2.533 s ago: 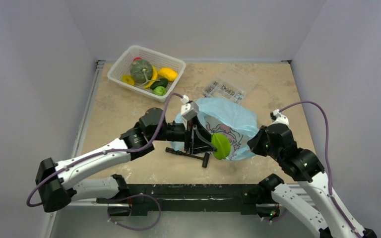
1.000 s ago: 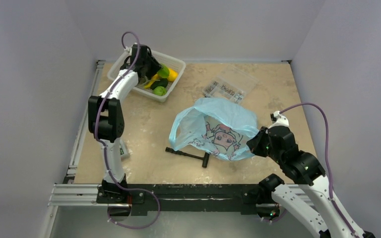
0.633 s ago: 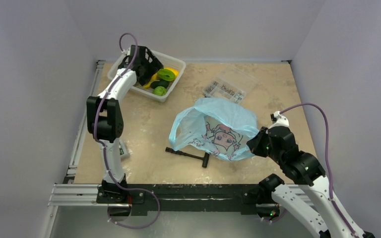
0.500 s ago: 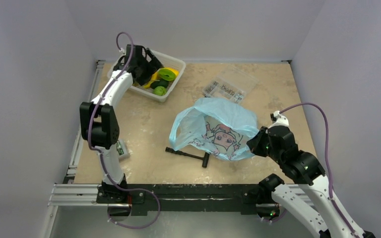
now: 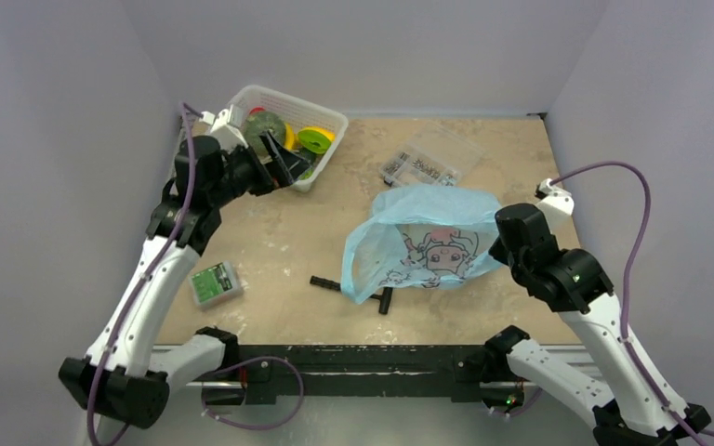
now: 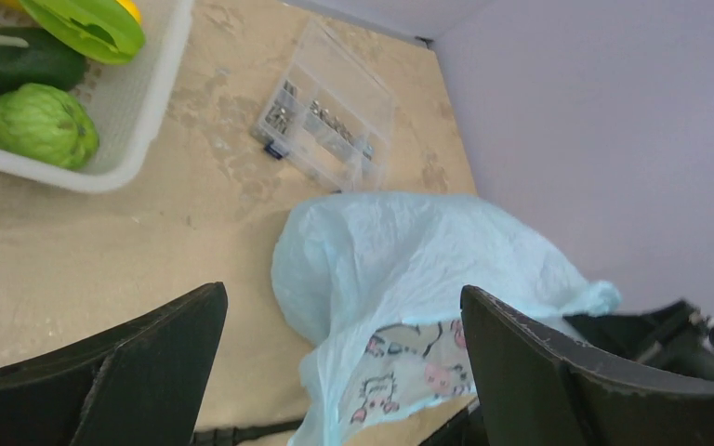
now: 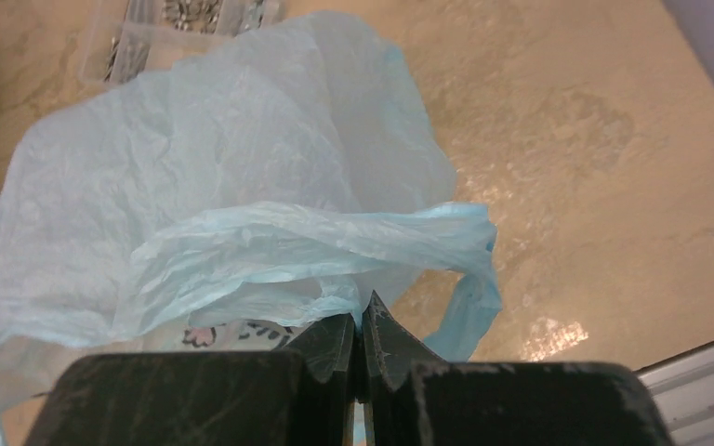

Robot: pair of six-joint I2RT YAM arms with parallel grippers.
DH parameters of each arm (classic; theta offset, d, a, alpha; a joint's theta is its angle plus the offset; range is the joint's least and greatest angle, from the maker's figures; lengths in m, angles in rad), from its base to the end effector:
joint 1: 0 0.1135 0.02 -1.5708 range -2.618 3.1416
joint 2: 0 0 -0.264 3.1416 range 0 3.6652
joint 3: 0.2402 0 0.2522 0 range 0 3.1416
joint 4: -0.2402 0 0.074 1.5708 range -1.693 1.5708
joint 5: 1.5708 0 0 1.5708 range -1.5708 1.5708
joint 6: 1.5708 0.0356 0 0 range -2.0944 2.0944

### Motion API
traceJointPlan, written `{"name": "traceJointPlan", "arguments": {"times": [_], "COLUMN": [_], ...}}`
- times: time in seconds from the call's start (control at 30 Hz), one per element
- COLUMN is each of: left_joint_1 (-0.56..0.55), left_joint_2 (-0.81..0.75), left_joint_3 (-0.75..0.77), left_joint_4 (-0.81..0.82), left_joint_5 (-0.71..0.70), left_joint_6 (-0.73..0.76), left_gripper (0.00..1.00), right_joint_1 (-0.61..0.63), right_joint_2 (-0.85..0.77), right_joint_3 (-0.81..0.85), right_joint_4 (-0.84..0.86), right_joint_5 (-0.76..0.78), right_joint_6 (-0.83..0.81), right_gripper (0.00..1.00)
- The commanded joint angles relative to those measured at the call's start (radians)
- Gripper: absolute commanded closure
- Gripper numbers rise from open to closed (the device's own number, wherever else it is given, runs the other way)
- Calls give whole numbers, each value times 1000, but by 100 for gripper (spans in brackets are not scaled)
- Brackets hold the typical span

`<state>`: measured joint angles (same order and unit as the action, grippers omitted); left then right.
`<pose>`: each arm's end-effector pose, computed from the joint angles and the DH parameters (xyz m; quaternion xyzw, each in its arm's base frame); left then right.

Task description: Take the fake fruits out of the plastic bag

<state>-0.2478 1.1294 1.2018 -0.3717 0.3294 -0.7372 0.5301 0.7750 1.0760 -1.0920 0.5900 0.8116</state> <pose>0.2396 -0.0725 0.3980 -0.0978 0.7937 -0.3932 0.4538 0.1139 0.0438 0.3545 0.2336 0.8607 0.0154 0.4520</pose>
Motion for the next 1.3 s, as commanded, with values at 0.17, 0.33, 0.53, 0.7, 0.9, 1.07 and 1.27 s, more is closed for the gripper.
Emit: {"name": "traceJointPlan", "arguments": {"times": [0.17, 0.33, 0.53, 0.7, 0.9, 1.07, 1.27], "left_joint_1": [-113, -112, -113, -113, -113, -113, -113], "left_joint_2": [-376, -509, -555, -596, -609, -586, -546], "left_joint_3": [-114, -117, -7, 93, 198, 243, 264], "left_joint_4": [-220, -281, -360, -372, -368, -374, -388], "left_joint_5": [15, 25, 42, -3, -65, -115, -164], "left_joint_6": [164, 155, 164, 167, 172, 224, 291], "left_gripper": [4, 3, 3, 3, 3, 3, 2], "right_joint_1": [-3, -4, -3, -4, -3, -2, -3], "right_joint_2": [48, -2, -50, -102, -67, -47, -34], "right_joint_3": [189, 216, 293, 400, 545, 604, 610], "right_joint_4": [-216, -215, -175, -80, 38, 142, 189], "right_joint_5": [239, 78, -159, -244, -113, 34, 118], "right_joint_6": [35, -38, -128, -171, -210, -311, -368], "right_gripper": [66, 24, 12, 5, 1, 1, 1]}}
